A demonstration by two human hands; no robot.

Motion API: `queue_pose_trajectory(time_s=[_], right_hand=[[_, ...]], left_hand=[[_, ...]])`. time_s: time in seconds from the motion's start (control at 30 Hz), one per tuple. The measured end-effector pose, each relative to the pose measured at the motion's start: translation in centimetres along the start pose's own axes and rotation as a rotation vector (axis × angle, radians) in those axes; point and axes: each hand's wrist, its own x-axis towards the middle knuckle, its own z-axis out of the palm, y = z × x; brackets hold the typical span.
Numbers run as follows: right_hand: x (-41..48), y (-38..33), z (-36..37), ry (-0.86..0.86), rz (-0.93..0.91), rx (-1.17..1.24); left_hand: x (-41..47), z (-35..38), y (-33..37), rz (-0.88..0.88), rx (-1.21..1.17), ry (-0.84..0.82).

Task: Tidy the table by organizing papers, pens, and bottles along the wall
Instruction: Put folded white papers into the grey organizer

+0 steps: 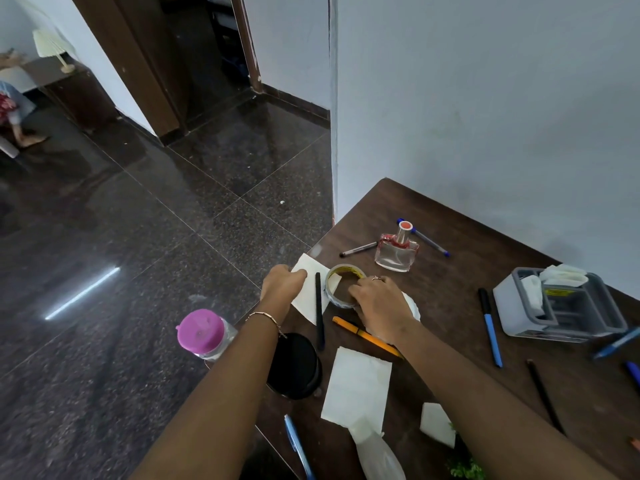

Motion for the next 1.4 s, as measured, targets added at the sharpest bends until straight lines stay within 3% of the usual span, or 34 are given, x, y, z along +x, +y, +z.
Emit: queue_pose_trajectory(time_s=[0.23, 0.5, 0.6, 0.77, 0.83, 1.07, 1.17, 1.33, 1.4], right_hand=[[0.2, -0.3, -0.2, -0.023, -0.017, -0.038], [0.2, -0.8, -0.4, -0.038, 0.038, 0.044], [0.2, -1.3, -1.2, 0.035, 0.240, 0.425], [-1.1, -2.6, -5.0, -0.006, 0.732, 1.673], [-2.6, -2.2, -5.9, -0.002, 0.785, 1.908], [-9.9, 0.3, -6.6, 0.410, 0.835, 1.825], [-13.0, 1.1, -6.6, 0.489, 0.826, 1.761], [-17.7, 2.1, -7.6, 0.590, 0.712, 1.629], [-19.5, 2.6, -8.2, 0.602, 0.667, 1.597]], left_hand=[[-0.9, -1.2, 0.9, 0.084, 0.033, 0.134], [-2.6, -2.5, 2.3, 0.121, -0.265, 0.262], [-3.4, -2.5, 2.8, 0.106, -0.445, 0.205], [-6.2, -1.7, 3.8, 0.079, -0.750, -0.009], [-7.7, -1.0, 4.2, 0.083, -0.778, -0.089], [-12.5, 3.3, 4.7, 0.113, -0.633, -0.257], [-14.7, 5.2, 4.5, 0.017, -0.700, -0.303], [-19.0, 6.7, 4.9, -0.187, -0.888, -0.611], [-20.5, 7.3, 5.0, -0.197, -0.937, -0.654]])
